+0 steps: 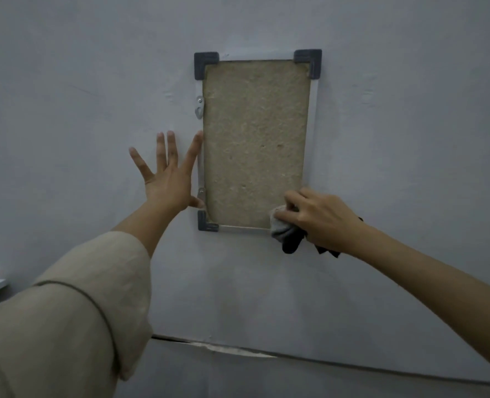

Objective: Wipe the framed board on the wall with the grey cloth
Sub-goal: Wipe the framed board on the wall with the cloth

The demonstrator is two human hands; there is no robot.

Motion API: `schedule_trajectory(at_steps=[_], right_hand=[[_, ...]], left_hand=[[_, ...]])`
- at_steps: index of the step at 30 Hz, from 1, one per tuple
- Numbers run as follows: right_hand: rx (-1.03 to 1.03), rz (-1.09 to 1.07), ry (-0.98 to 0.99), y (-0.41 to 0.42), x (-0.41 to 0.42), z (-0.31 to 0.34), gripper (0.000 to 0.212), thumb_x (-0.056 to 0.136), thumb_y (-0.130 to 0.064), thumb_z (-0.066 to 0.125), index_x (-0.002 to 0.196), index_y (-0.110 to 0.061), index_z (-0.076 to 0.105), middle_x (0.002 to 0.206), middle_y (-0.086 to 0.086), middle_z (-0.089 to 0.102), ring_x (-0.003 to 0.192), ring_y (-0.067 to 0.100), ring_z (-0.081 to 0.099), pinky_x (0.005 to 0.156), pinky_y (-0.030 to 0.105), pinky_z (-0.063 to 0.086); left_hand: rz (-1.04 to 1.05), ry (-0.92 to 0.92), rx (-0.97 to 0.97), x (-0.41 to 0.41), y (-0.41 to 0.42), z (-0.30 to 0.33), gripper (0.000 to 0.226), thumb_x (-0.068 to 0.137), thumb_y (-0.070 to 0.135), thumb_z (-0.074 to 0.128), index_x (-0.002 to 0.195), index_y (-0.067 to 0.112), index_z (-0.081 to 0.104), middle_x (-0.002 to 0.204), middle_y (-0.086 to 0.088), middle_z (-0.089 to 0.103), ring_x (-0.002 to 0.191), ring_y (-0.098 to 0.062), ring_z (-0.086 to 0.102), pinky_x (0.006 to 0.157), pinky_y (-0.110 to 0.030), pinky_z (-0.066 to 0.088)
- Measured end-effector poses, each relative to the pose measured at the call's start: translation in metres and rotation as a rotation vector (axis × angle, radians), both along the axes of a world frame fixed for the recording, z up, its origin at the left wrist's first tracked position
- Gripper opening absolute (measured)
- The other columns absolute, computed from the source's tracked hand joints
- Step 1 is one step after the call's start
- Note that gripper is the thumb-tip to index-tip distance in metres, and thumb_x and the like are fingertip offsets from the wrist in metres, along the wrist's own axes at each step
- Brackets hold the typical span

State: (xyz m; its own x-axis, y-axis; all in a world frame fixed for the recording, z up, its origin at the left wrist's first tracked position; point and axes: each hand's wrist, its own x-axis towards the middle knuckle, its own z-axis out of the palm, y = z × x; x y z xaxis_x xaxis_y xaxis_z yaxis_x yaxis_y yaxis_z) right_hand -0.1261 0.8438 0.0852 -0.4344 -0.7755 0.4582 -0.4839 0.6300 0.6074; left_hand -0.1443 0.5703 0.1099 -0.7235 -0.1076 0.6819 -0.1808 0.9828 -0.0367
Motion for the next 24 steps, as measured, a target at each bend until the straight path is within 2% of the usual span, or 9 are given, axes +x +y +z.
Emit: schedule_trajectory(at_steps=[5, 7, 10, 11, 15, 17, 20, 22, 24], right_hand=[[-0.374, -0.010, 0.035, 0.005, -0.001, 0.011, 0.040, 0.061, 0.004, 0.070, 0.098, -0.008, 0.069, 0.087, 0.018, 0.061, 0.068, 0.034, 0.058, 0.045, 0.026, 0.037], [-0.338, 0.017, 0.036, -0.001, 0.002, -0.005, 0.038, 0.061, 0.003, 0.071, 0.097, -0.008, 0.068, 0.087, 0.017, 0.062, 0.067, 0.033, 0.058, 0.044, 0.024, 0.038], [-0.085, -0.015, -0.011, -0.004, 0.003, -0.023, 0.030, 0.078, -0.003, 0.060, 0.107, -0.011, 0.062, 0.101, 0.012, 0.058, 0.082, 0.028, 0.056, 0.051, 0.030, 0.045], [-0.120, -0.025, -0.018, -0.003, 0.002, -0.017, 0.030, 0.080, -0.005, 0.060, 0.109, -0.011, 0.062, 0.102, 0.013, 0.057, 0.083, 0.029, 0.055, 0.052, 0.031, 0.045], [-0.454, -0.069, 0.075, 0.001, 0.001, 0.006, 0.037, 0.063, 0.002, 0.072, 0.098, -0.007, 0.068, 0.087, 0.018, 0.060, 0.068, 0.034, 0.056, 0.046, 0.024, 0.035], [-0.402, -0.062, 0.096, -0.003, 0.004, -0.001, 0.037, 0.061, 0.003, 0.071, 0.097, -0.005, 0.068, 0.086, 0.019, 0.061, 0.066, 0.034, 0.057, 0.042, 0.025, 0.039], [-0.174, -0.021, 0.212, 0.002, 0.006, -0.007, 0.023, 0.071, -0.001, 0.060, 0.092, -0.006, 0.069, 0.081, 0.014, 0.063, 0.061, 0.028, 0.058, 0.038, 0.024, 0.041], [-0.266, -0.041, 0.280, 0.008, 0.001, 0.011, 0.022, 0.075, -0.001, 0.052, 0.090, -0.004, 0.067, 0.080, 0.016, 0.062, 0.061, 0.030, 0.056, 0.038, 0.025, 0.042], [-0.441, -0.087, 0.287, 0.011, -0.001, 0.027, 0.023, 0.075, 0.003, 0.056, 0.095, -0.001, 0.066, 0.083, 0.020, 0.060, 0.063, 0.034, 0.055, 0.041, 0.026, 0.042]], left_hand=[[0.000, 0.003, -0.002, 0.000, -0.001, 0.000, 0.138, 0.054, 0.063, 0.073, 0.127, 0.040, -0.042, 0.153, -0.015, -0.022, 0.138, -0.031, -0.028, 0.094, -0.069, -0.019], [0.005, -0.002, -0.003, 0.001, 0.000, 0.000, 0.137, 0.055, 0.062, 0.073, 0.127, 0.040, -0.041, 0.153, -0.015, -0.022, 0.138, -0.030, -0.028, 0.095, -0.070, -0.018], [0.013, -0.020, -0.002, 0.002, 0.001, 0.001, 0.137, 0.056, 0.061, 0.073, 0.127, 0.039, -0.041, 0.153, -0.015, -0.023, 0.138, -0.030, -0.028, 0.096, -0.071, -0.017], [0.013, -0.021, 0.000, 0.002, 0.001, 0.001, 0.137, 0.057, 0.061, 0.073, 0.127, 0.039, -0.042, 0.152, -0.015, -0.023, 0.138, -0.030, -0.028, 0.096, -0.071, -0.016], [0.007, -0.023, 0.004, 0.003, 0.001, 0.001, 0.136, 0.057, 0.061, 0.073, 0.127, 0.039, -0.041, 0.152, -0.014, -0.024, 0.138, -0.030, -0.028, 0.096, -0.071, -0.016], [0.005, -0.025, 0.002, 0.004, 0.001, 0.002, 0.136, 0.057, 0.061, 0.073, 0.128, 0.039, -0.041, 0.152, -0.015, -0.024, 0.138, -0.030, -0.028, 0.096, -0.071, -0.016], [-0.003, -0.027, 0.005, 0.003, 0.001, 0.001, 0.136, 0.056, 0.062, 0.072, 0.129, 0.039, -0.041, 0.152, -0.015, -0.024, 0.138, -0.030, -0.029, 0.096, -0.071, -0.017], [-0.007, -0.024, 0.004, 0.002, 0.000, 0.001, 0.137, 0.056, 0.062, 0.073, 0.128, 0.039, -0.041, 0.152, -0.015, -0.024, 0.138, -0.031, -0.029, 0.096, -0.071, -0.017], [-0.005, -0.027, 0.002, 0.003, 0.000, 0.001, 0.136, 0.056, 0.062, 0.073, 0.129, 0.039, -0.041, 0.152, -0.015, -0.024, 0.138, -0.031, -0.028, 0.096, -0.071, -0.016]])
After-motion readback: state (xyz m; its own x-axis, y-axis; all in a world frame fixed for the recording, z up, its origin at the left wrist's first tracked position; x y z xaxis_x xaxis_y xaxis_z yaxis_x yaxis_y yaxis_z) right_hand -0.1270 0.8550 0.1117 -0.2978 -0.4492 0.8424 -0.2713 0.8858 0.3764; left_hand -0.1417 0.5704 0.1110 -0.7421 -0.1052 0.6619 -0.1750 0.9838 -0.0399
